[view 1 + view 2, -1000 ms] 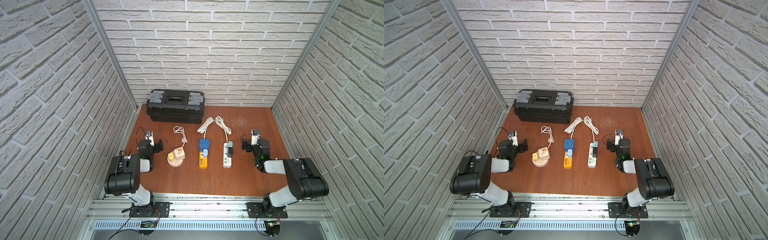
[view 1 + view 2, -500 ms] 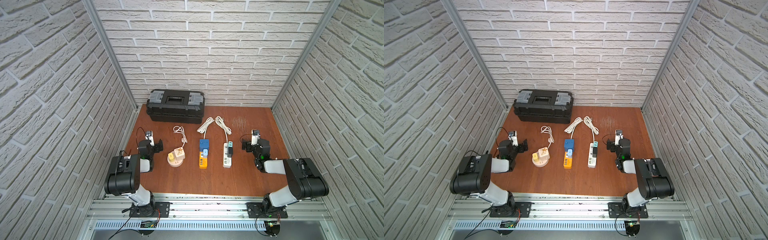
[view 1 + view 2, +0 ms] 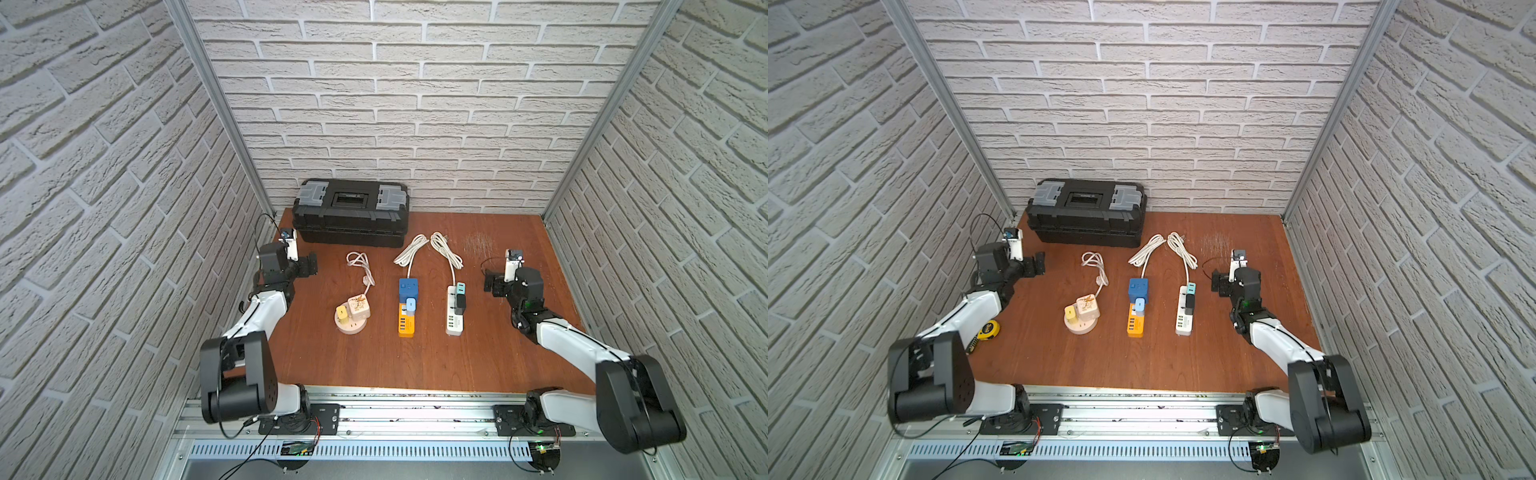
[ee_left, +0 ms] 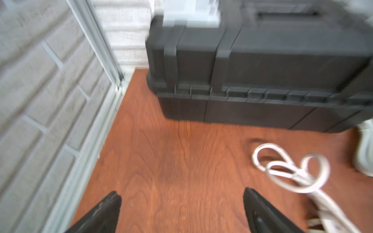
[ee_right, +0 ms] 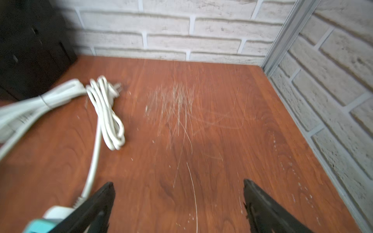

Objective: Pull the plug off the socket
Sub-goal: Adjust the socket at the center of the board.

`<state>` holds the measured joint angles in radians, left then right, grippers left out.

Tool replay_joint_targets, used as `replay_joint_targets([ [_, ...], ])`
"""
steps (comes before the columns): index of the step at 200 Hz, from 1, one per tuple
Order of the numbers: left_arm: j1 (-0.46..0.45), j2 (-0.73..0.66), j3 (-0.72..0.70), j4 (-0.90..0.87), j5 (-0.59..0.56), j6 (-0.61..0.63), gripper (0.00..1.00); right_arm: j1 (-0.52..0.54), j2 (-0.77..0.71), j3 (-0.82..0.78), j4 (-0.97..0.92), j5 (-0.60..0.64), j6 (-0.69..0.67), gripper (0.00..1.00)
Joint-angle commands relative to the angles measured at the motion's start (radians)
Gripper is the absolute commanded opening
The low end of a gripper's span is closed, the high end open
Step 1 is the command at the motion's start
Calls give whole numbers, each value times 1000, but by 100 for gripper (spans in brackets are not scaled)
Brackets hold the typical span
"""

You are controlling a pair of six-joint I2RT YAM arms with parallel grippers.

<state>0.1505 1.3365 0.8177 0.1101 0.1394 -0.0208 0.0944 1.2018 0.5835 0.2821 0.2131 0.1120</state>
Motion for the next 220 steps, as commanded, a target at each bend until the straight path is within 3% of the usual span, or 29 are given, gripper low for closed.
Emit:
replay_joint_targets([
  [1, 8, -78, 23, -392, 114, 108, 98, 2, -89, 75, -313, 49, 235, 99],
  [18, 8, -124, 52, -527, 153, 167, 98, -4, -123, 121, -412, 32, 395, 99],
  [46, 8, -215, 24, -636, 178, 223, 98, -3, -180, 157, -415, -207, 427, 100],
  [71, 8, -236, 6, -736, 211, 271, 95, 37, -212, 210, -502, -308, 489, 86],
  [101, 8, -231, -8, -792, 233, 296, 89, 234, -204, 269, -626, -269, 508, 69],
  [123, 8, -221, -16, -788, 209, 311, 84, 445, -170, 320, -686, -189, 502, 67],
  [147, 8, -202, 2, -822, 253, 332, 75, 653, -70, 398, -726, -116, 479, 65],
  [176, 5, -207, 9, -854, 312, 345, 72, 816, 106, 528, -753, -118, 426, 59],
  [200, 3, -200, 3, -857, 297, 347, 66, 911, 288, 673, -784, -117, 375, 59],
  [220, 3, -202, -5, -866, 284, 351, 57, 935, 457, 833, -853, -127, 360, 47],
])
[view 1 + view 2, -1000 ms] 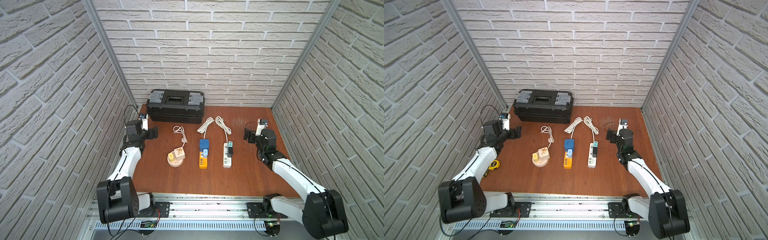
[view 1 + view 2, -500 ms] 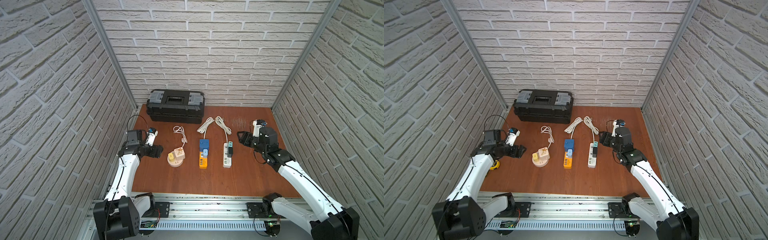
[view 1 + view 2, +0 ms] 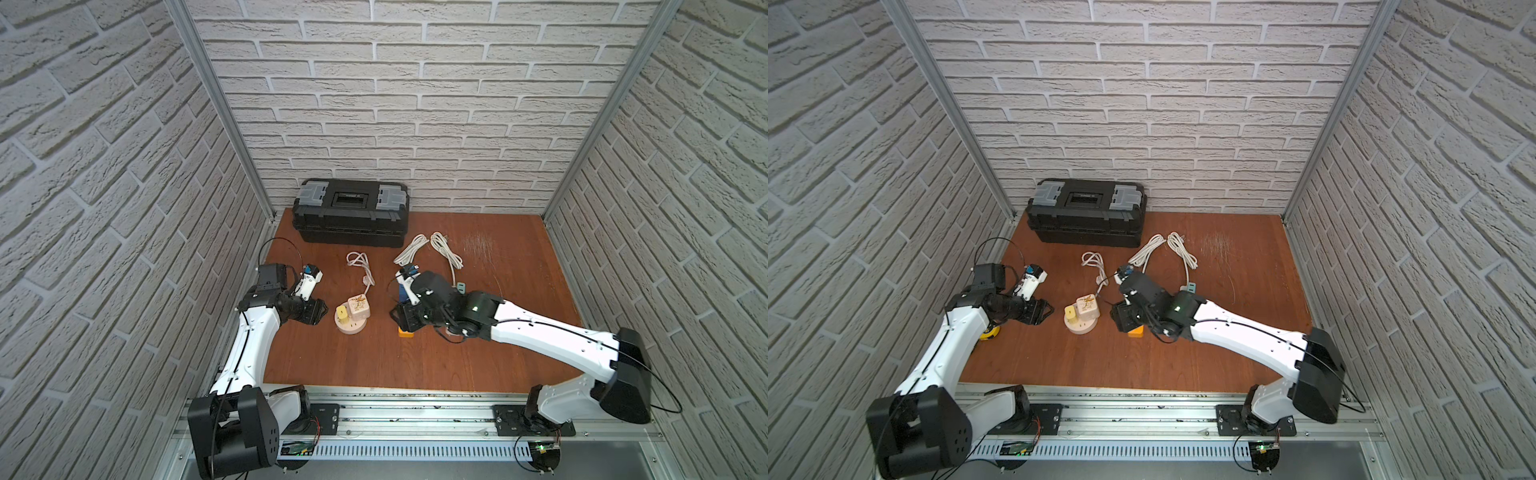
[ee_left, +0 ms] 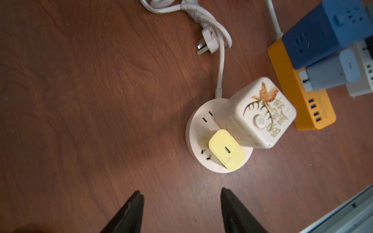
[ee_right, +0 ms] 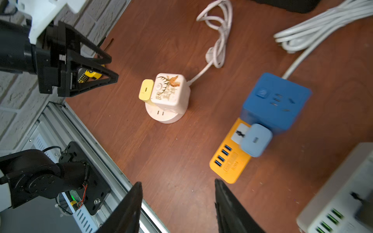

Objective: Pull the plug off the socket
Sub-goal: Adjust the socket at the center of the board.

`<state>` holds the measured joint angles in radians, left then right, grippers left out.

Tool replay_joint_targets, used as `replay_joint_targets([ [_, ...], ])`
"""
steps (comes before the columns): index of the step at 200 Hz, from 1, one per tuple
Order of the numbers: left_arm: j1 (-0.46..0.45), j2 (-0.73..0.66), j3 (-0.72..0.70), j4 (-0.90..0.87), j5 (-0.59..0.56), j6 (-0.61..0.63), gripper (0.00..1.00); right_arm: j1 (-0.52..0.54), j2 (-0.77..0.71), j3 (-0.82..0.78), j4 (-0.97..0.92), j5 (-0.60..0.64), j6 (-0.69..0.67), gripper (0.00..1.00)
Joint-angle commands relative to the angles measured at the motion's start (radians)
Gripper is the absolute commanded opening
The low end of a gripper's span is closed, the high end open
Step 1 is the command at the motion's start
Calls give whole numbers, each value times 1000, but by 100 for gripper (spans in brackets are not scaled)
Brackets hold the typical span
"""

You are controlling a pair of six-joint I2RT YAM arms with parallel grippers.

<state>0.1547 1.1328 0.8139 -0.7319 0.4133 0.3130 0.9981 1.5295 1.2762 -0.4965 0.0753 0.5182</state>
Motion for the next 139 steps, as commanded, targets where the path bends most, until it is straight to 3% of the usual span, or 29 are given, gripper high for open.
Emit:
replay_joint_targets([
  [1, -1, 1, -2, -24, 10, 17, 57, 31, 137, 148, -79, 11, -45, 47],
  [17, 1, -5, -11, -29, 4, 19, 45, 31, 243, 252, -102, -2, -39, 40],
  [31, 2, -8, -19, -32, -2, 19, 39, 25, 327, 340, -127, 0, -39, 35],
  [43, 2, -8, -22, -38, -2, 24, 37, 15, 395, 425, -164, 7, -40, 25],
  [68, 2, -10, -32, -56, -4, 39, 37, -30, 512, 544, -190, -15, -12, 24],
  [139, -10, -13, -65, -96, 38, 110, 39, -129, 673, 678, -178, -64, 5, 24],
])
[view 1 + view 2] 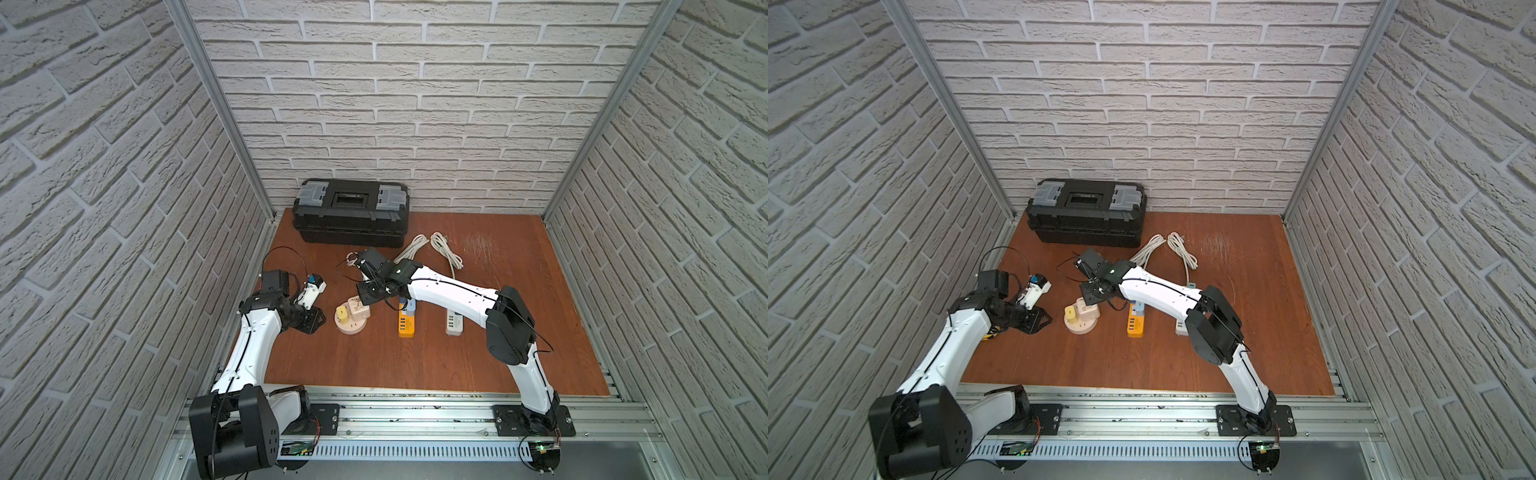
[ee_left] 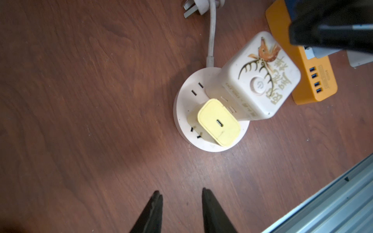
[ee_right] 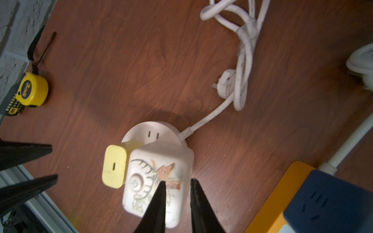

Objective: Pull the plug off the socket
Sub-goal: Adjust the socket at the center of the board.

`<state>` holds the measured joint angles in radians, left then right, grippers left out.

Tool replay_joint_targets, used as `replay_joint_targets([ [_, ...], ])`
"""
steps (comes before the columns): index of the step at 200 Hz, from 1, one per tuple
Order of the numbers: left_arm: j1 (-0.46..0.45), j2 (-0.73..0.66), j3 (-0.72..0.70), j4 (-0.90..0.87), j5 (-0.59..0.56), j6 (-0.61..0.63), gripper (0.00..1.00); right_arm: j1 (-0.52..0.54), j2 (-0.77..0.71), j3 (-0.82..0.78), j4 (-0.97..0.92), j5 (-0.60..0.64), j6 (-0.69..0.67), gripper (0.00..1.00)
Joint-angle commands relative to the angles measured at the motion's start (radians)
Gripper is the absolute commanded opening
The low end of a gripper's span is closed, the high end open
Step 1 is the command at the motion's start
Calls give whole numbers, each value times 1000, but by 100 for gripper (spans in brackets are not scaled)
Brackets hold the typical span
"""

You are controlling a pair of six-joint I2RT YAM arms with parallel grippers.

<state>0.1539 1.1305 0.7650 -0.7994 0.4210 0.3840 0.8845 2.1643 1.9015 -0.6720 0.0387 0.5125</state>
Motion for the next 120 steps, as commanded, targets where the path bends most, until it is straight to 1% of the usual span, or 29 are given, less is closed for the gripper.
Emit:
replay_joint_targets([
  [1, -9, -11, -16, -28, 30, 39, 39, -16, 41, 55, -4, -28, 11, 24],
  [43, -21, 1, -28, -15, 24, 35, 40, -25, 132, 153, -48, -31, 6, 24],
  [64, -29, 13, -31, -10, 17, 33, 41, -25, 151, 175, -71, -48, 8, 24],
  [88, -35, 31, -30, -3, 0, 25, 42, -16, 137, 138, -68, -56, 17, 25],
  [120, -34, 50, -26, 15, -29, 1, 43, 18, 82, 55, -39, -47, 30, 26],
])
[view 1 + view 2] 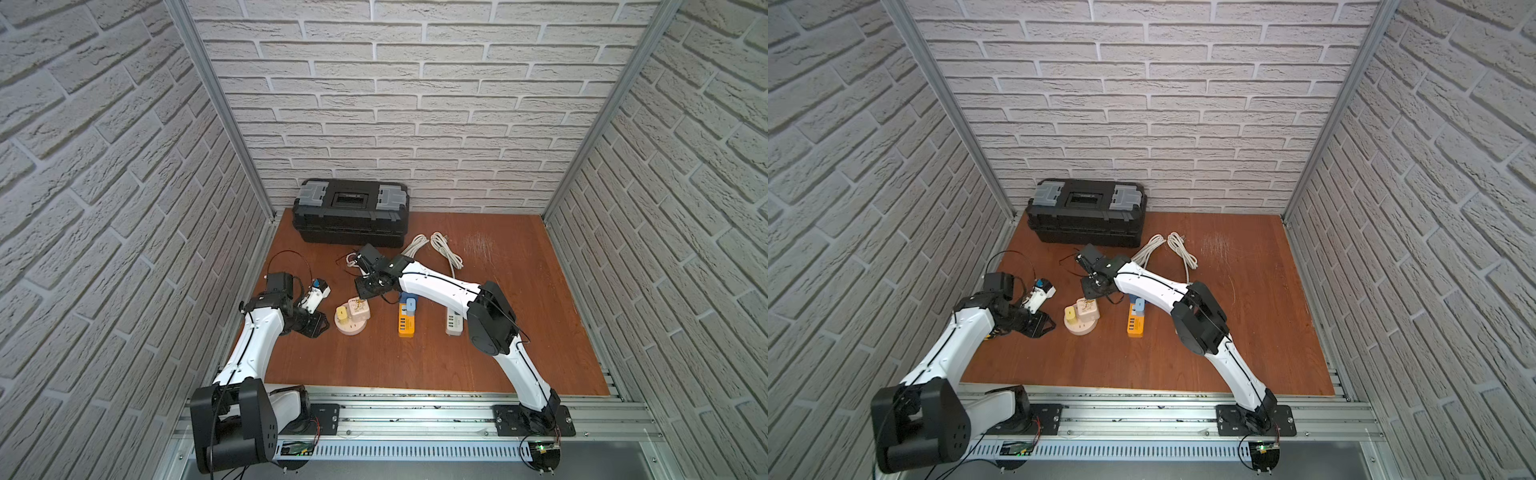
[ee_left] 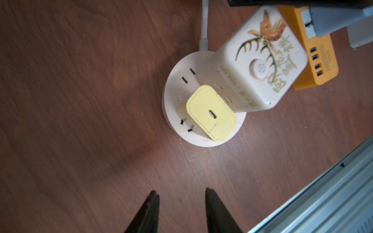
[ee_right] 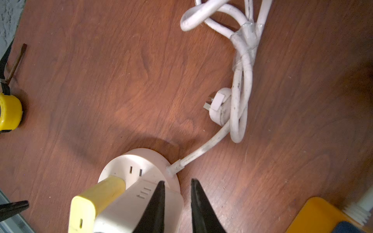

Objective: Pull the plug off the socket
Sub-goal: Adjust the socket at the center of the board.

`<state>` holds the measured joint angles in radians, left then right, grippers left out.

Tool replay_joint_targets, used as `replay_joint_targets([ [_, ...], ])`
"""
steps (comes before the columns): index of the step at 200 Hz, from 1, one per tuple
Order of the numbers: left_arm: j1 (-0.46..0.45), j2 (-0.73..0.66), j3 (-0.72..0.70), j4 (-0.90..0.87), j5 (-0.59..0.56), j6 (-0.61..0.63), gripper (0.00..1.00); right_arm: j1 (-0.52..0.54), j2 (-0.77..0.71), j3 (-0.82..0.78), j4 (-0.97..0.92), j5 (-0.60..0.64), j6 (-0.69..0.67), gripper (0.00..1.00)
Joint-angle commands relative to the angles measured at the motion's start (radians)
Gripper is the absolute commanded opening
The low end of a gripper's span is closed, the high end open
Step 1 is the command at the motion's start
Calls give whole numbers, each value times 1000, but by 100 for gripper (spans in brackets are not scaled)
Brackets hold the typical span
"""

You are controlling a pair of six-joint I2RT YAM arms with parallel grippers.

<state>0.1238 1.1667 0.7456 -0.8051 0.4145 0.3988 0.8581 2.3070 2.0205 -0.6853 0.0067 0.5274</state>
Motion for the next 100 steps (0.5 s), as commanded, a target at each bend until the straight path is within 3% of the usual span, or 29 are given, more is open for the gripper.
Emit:
replay_joint_targets([
  [1, -4, 14, -6, 22, -24, -15, 43, 46, -62, -67, -25, -14, 16, 25],
  [40, 5, 28, 1, 51, -53, -54, 43, 59, -116, -76, -36, -8, -22, 32],
  [78, 20, 28, 21, 35, -37, -57, 44, 35, -160, -2, -72, -83, -172, 57],
  [100, 33, 31, 33, 24, -31, -56, 45, 29, -197, -3, -79, -159, -311, 67],
])
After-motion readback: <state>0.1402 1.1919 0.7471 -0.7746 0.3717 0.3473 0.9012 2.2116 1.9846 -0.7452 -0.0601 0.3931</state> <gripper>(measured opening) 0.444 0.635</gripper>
